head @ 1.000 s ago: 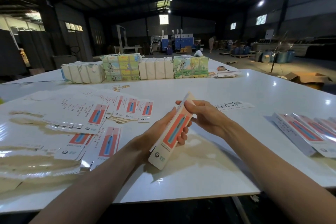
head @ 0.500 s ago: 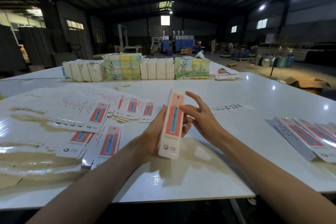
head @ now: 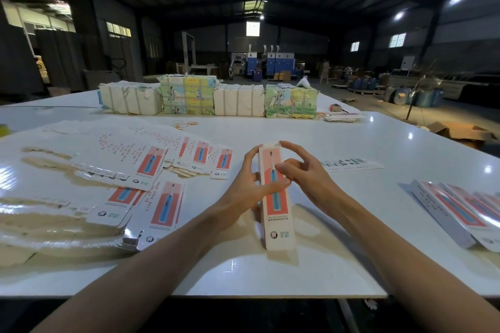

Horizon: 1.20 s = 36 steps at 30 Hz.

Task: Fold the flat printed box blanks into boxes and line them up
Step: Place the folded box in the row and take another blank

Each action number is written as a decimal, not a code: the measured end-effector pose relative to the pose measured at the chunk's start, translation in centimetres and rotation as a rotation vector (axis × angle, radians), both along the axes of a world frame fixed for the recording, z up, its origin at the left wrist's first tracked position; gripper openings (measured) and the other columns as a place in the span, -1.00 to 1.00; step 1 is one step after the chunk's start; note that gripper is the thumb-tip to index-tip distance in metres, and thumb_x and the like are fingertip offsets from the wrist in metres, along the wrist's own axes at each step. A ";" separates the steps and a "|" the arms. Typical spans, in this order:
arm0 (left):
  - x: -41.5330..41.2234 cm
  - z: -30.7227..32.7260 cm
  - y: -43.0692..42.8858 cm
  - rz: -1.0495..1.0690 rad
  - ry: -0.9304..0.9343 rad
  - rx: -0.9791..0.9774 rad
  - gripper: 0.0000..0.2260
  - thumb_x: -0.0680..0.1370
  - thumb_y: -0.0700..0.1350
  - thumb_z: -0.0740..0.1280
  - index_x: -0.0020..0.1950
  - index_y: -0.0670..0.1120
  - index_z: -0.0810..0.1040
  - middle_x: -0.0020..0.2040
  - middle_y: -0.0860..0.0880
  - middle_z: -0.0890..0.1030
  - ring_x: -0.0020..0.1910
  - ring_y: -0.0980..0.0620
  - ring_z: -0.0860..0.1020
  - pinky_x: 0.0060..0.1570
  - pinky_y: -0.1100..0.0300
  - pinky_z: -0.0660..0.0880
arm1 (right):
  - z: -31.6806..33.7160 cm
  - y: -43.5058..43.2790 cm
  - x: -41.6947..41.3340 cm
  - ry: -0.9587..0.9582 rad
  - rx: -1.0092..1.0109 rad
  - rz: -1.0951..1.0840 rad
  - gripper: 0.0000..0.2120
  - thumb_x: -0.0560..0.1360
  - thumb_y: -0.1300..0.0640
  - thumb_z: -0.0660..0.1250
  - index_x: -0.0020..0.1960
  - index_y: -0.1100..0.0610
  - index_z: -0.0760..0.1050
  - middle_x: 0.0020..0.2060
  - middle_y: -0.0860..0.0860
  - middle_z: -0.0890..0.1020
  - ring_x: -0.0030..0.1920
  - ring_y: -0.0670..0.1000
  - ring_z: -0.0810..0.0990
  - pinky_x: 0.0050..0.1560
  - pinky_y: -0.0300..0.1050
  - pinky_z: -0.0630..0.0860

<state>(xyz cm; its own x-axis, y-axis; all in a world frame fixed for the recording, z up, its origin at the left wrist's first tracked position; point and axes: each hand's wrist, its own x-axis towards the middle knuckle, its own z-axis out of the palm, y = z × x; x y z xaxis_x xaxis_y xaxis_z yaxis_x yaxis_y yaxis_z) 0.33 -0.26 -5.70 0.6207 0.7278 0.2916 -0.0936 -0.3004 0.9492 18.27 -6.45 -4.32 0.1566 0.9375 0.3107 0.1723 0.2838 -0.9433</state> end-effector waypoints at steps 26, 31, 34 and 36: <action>-0.5 -0.4 0.2 -0.056 0.255 -0.006 -0.27 0.41 0.13 0.53 0.46 0.31 0.19 0.10 0.05 0.63 0.00 0.16 0.72 -0.22 0.31 0.62 | -0.8 0.3 -0.3 0.118 -0.052 -0.118 -0.68 0.70 -0.10 0.30 0.32 0.10 0.51 -0.24 0.13 0.67 -0.34 0.11 0.51 -0.22 -0.06 0.57; -0.7 -0.7 0.2 -0.154 0.267 0.005 -0.33 0.46 0.07 0.54 0.40 0.40 0.22 0.03 0.12 0.66 0.03 0.03 0.74 -0.13 0.25 0.64 | -0.8 0.3 0.3 0.046 -0.055 -0.152 -0.81 0.70 0.20 0.29 0.23 0.20 0.63 -0.29 0.28 0.65 -0.28 0.16 0.56 -0.18 0.02 0.55; -0.4 -0.7 0.6 -0.194 0.255 -0.048 -0.38 0.49 0.08 0.57 0.30 0.53 0.26 -0.01 0.20 0.68 -0.04 -0.04 0.76 -0.17 0.21 0.66 | -0.5 -0.2 0.2 -0.041 0.072 -0.166 -0.84 0.70 0.22 0.29 0.16 0.15 0.65 -0.16 0.18 0.73 -0.21 0.10 0.73 -0.19 -0.10 0.64; -0.2 -0.5 0.9 -0.231 0.226 -0.086 -0.37 0.49 0.08 0.58 0.34 0.53 0.30 0.08 0.14 0.70 -0.07 -0.18 0.76 -0.18 0.09 0.68 | -0.3 -0.2 0.2 -0.078 0.120 -0.192 -0.85 0.69 0.25 0.30 0.13 0.16 0.65 -0.13 0.13 0.76 -0.11 0.13 0.77 -0.16 -0.10 0.68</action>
